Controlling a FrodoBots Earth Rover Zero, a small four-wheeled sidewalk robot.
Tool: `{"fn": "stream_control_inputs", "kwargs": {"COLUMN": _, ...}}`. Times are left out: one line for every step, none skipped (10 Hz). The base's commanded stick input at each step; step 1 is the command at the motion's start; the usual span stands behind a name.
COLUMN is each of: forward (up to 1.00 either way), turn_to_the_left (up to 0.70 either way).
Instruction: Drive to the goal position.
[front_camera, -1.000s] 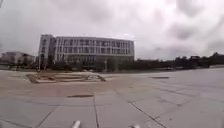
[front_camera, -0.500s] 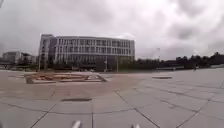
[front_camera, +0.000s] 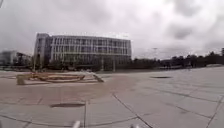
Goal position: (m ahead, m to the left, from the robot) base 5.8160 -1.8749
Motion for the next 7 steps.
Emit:
{"fn": "stream_control_inputs", "kwargs": {"forward": 0.70, "turn_to_the_left": 0.00}}
{"fn": "stream_control_inputs", "kwargs": {"forward": 0.70, "turn_to_the_left": 0.00}}
{"fn": "stream_control_inputs", "kwargs": {"forward": 0.70, "turn_to_the_left": 0.00}}
{"fn": "stream_control_inputs", "kwargs": {"forward": 0.70, "turn_to_the_left": 0.00}}
{"fn": "stream_control_inputs", "kwargs": {"forward": 0.70, "turn_to_the_left": 0.00}}
{"fn": "stream_control_inputs", "kwargs": {"forward": 0.70, "turn_to_the_left": 0.00}}
{"fn": "stream_control_inputs", "kwargs": {"forward": 0.70, "turn_to_the_left": 0.00}}
